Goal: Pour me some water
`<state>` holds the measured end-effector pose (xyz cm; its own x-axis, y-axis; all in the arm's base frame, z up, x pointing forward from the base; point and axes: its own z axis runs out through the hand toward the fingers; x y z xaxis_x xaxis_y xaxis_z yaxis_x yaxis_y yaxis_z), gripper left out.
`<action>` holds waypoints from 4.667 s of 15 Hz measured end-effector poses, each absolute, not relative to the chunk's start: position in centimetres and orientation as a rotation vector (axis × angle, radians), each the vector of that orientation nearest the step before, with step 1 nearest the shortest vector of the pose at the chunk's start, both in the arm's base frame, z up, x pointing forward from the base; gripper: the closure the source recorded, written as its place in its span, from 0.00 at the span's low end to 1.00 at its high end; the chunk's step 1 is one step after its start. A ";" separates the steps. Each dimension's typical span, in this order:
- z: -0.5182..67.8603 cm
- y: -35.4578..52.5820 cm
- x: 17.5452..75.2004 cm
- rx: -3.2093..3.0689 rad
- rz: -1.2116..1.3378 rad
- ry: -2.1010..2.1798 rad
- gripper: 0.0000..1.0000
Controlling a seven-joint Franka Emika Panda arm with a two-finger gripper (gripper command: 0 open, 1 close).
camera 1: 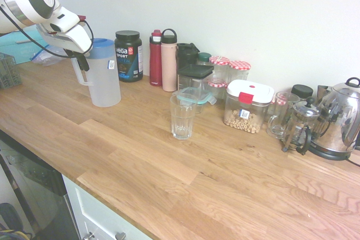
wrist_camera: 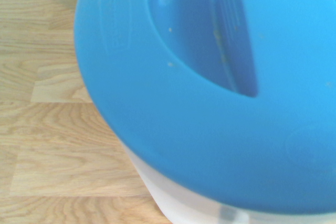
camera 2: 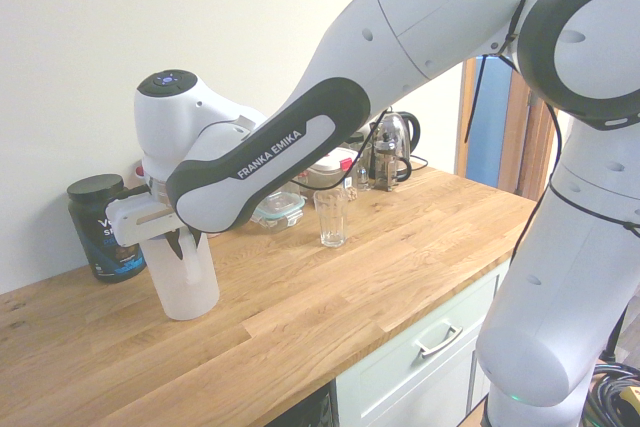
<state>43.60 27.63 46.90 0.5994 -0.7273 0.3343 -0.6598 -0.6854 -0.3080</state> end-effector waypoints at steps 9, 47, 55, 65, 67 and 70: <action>53.3 26.0 36.1 -2.830 -0.561 1.040 1.00; 59.1 -17.7 39.9 -3.355 0.049 0.158 1.00; 54.8 -13.3 44.4 -3.558 0.281 0.007 1.00; 53.0 -12.8 48.3 -3.645 0.422 -0.018 1.00; 53.2 -12.9 48.6 -3.652 0.432 -0.015 1.00; 54.8 -13.3 48.6 -3.628 0.353 0.038 1.00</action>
